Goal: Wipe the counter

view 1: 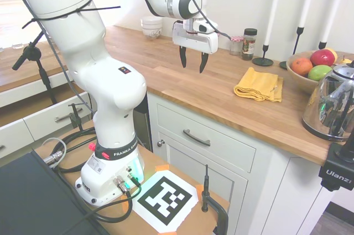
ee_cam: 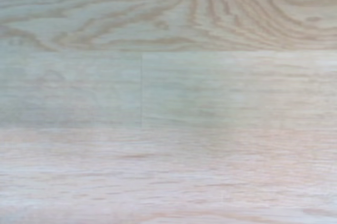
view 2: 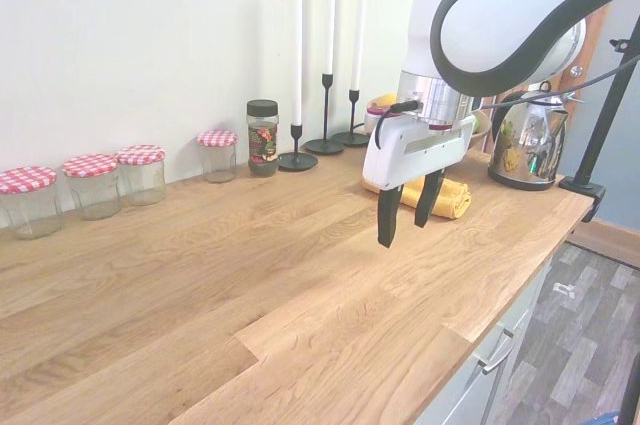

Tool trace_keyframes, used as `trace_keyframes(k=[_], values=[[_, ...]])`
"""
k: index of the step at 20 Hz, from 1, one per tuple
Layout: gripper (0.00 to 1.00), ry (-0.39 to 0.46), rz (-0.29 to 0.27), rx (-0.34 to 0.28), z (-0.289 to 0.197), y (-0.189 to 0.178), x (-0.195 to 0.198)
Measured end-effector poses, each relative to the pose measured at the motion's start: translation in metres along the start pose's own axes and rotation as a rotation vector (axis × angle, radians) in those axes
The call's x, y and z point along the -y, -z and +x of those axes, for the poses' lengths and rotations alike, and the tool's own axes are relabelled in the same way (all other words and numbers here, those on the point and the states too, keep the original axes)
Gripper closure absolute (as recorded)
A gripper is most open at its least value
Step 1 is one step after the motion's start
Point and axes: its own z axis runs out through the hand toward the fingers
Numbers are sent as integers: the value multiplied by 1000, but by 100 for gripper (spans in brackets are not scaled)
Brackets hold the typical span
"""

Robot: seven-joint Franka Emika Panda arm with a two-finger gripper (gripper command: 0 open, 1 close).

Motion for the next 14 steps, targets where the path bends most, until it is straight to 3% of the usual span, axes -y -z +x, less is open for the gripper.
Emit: trace_keyframes(k=[8, 14], values=[[0, -39, 10, -15, 12, 1, -2], [0, -116, 35, -35, 61, 5, -12]])
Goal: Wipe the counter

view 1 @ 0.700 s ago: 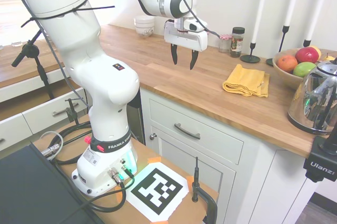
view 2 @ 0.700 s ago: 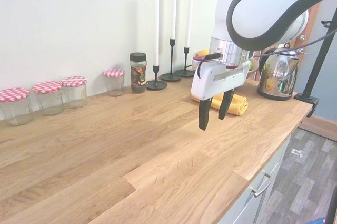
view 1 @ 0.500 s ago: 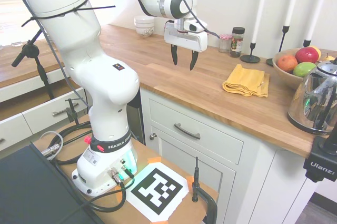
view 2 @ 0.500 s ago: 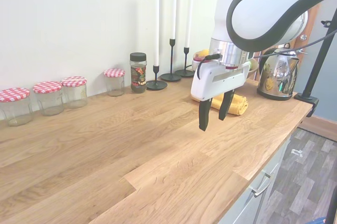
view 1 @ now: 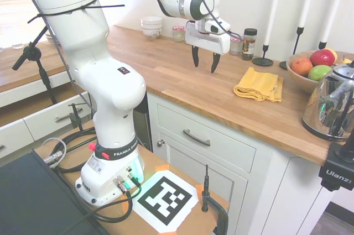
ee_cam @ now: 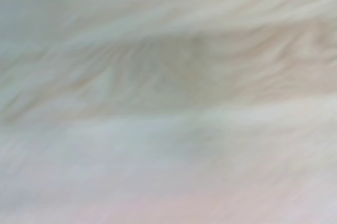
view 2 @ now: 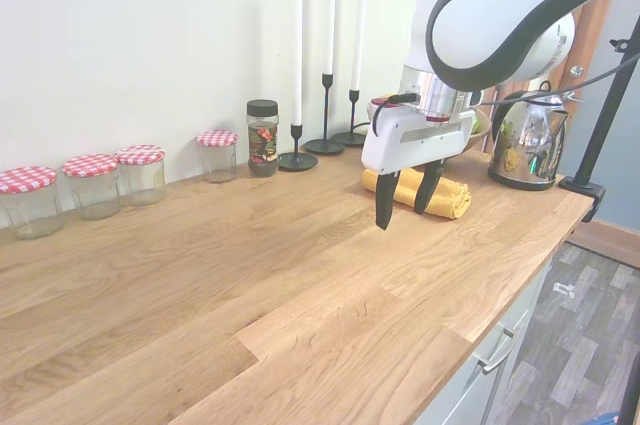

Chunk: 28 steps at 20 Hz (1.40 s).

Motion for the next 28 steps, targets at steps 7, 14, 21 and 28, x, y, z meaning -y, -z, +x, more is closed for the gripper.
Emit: trace_keyframes(k=[7, 14, 21, 28], values=[[0, -78, -2, -36, 78, 2, -11], [0, -137, -6, -61, 142, 16, -50], [0, -161, -37, -57, 175, -2, -61], [0, -175, -60, -53, 195, -19, -67]])
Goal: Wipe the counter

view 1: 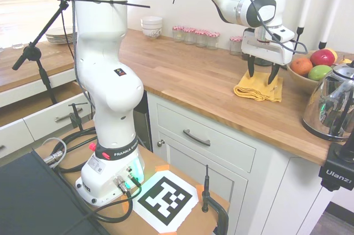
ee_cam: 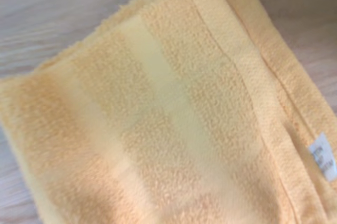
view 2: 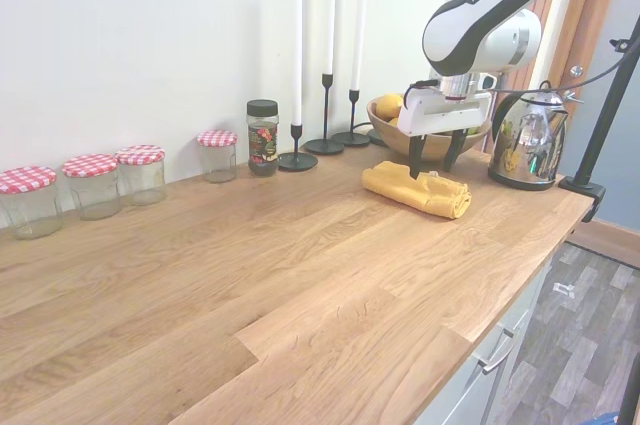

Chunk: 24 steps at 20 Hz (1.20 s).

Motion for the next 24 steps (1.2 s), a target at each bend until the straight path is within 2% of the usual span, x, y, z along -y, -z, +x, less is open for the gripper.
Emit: trace_keyframes(k=[11, 12, 24], values=[[0, -11, -19, 34, 1, -33, 6], [100, -11, -19, 37, 1, -34, 6], [100, 1, 11, 58, 4, -38, 3]])
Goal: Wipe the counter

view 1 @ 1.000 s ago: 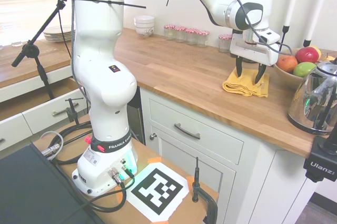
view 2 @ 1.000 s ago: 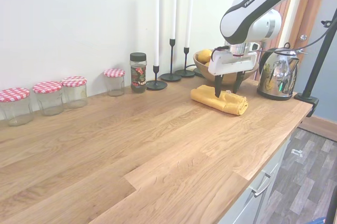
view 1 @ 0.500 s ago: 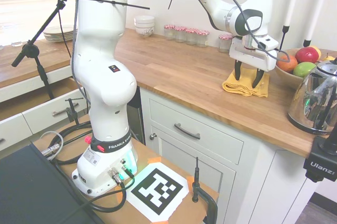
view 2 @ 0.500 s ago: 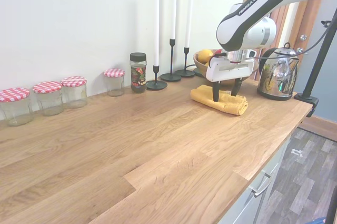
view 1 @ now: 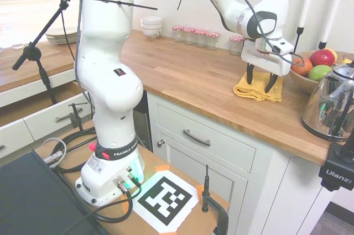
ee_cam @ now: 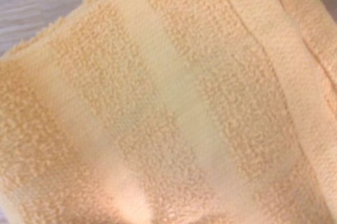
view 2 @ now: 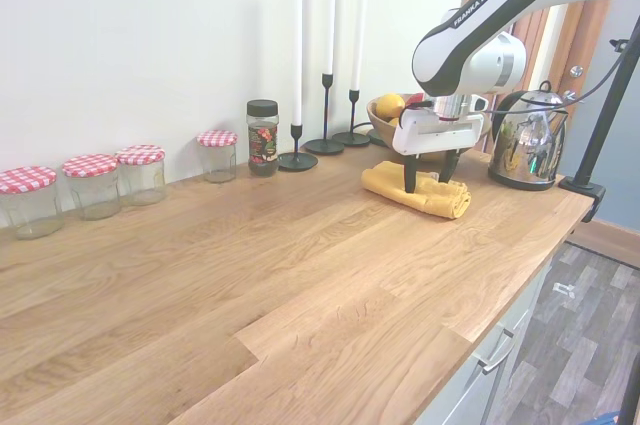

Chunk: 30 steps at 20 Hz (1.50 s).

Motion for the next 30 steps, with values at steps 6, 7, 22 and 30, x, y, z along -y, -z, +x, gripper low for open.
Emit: trace_keyframes(k=[6, 7, 22, 30], values=[[100, -2, 15, 5, 0, 0, 0], [100, -3, 18, 6, 0, 0, 0], [100, -5, 47, 24, -2, 0, 2], [100, 11, 53, 16, -8, -1, 7]])
